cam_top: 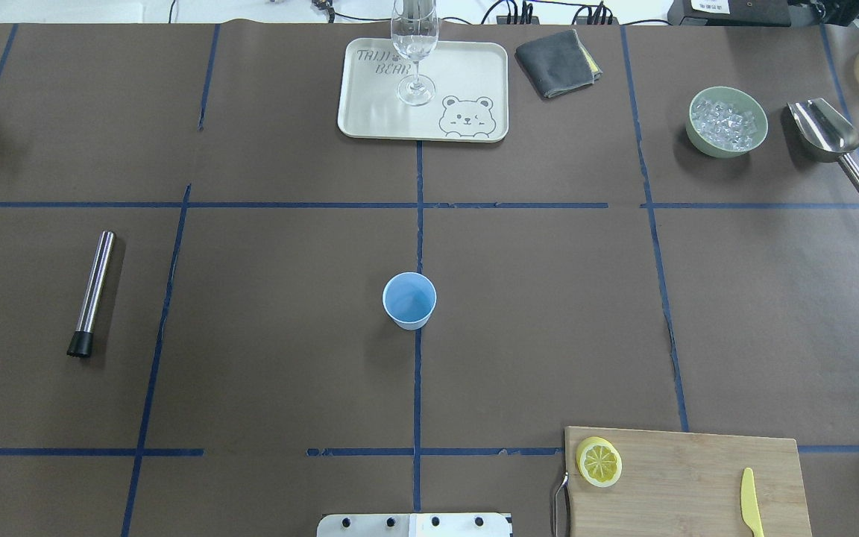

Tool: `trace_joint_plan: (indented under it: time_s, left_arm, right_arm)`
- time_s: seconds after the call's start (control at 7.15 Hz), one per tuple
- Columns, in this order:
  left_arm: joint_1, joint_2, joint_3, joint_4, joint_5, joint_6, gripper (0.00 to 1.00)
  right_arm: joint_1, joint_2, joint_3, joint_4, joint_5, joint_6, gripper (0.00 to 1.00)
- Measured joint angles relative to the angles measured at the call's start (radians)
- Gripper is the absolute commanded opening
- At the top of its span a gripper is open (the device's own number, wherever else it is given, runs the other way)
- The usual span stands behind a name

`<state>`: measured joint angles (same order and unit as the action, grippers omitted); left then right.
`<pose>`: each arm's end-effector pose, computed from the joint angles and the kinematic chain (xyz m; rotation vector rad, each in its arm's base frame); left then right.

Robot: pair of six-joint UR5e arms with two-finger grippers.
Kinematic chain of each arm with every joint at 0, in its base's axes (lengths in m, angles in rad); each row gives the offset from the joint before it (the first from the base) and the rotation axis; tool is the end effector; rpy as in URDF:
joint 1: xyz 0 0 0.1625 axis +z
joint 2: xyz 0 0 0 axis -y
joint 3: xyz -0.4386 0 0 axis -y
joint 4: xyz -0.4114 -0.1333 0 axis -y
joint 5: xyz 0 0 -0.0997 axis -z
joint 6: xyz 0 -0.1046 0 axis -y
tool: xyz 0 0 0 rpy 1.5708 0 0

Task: Squeeze lemon into cup
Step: 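Move the right gripper down toward the lemon slice on the cutting board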

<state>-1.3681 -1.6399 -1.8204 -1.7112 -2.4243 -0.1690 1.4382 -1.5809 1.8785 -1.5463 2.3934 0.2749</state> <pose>0.0555 -0.5407 0.4886 0.2686 0.9038 0.2270 -0.0108 -0.5090 0.5164 0.1323 -0.8592 0.0008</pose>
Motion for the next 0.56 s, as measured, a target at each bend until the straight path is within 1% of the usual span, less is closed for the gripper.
trace_joint_plan:
  time_s: [0.14, 0.28, 0.56]
  left_arm:
    - [0.02, 0.0, 0.005, -0.02, 0.018, -0.023, 1.0]
    - [0.046, 0.0, 0.008, -0.044, 0.054, -0.064, 1.0]
    - [0.078, 0.002, 0.017, -0.1, 0.098, -0.129, 1.0]
  right_arm:
    - [-0.078, 0.0, 0.088, 0.005, -0.014, 0.116, 1.0]
    - [-0.167, 0.0, 0.173, 0.007, -0.044, 0.249, 1.0]
    - [-0.344, 0.003, 0.311, 0.01, -0.128, 0.506, 1.0]
